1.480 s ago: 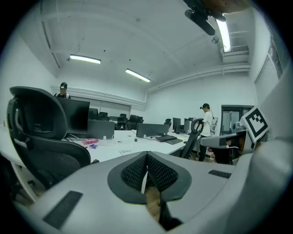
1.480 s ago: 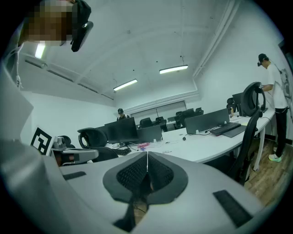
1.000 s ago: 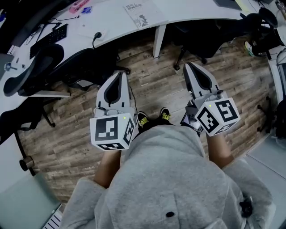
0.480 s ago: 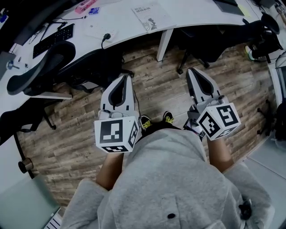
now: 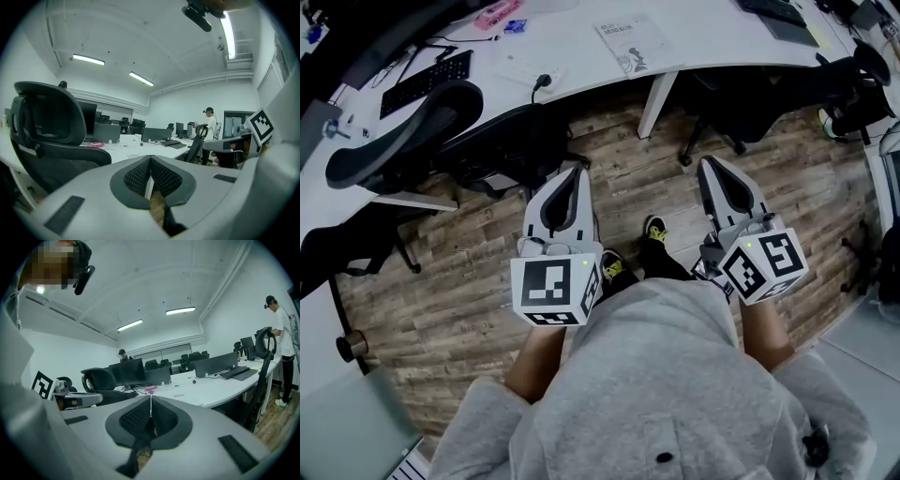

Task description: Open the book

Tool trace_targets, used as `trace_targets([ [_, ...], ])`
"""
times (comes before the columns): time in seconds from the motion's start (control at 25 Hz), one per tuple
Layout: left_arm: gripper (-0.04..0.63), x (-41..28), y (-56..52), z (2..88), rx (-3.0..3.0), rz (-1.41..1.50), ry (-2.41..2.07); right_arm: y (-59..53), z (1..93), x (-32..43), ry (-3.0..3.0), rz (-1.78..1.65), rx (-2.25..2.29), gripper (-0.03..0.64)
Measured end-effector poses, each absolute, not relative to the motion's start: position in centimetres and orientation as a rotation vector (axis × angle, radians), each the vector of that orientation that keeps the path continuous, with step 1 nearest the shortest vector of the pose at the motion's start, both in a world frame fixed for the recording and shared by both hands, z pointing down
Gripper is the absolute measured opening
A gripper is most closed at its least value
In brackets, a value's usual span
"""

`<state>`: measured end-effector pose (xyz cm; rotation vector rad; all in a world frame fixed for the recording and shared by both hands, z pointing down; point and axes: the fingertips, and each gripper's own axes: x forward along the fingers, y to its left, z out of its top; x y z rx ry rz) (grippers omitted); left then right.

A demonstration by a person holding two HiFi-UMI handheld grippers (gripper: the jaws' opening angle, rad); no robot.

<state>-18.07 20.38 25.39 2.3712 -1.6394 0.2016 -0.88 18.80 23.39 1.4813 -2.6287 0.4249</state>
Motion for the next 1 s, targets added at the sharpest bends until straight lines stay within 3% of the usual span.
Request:
trace_targets([
  [1.0,0.011,-16.1,16.6,24.3,2.418,0.168,-1.651,14.4,23.6,-0.6,-2.697,0.401,1.43,0.026],
])
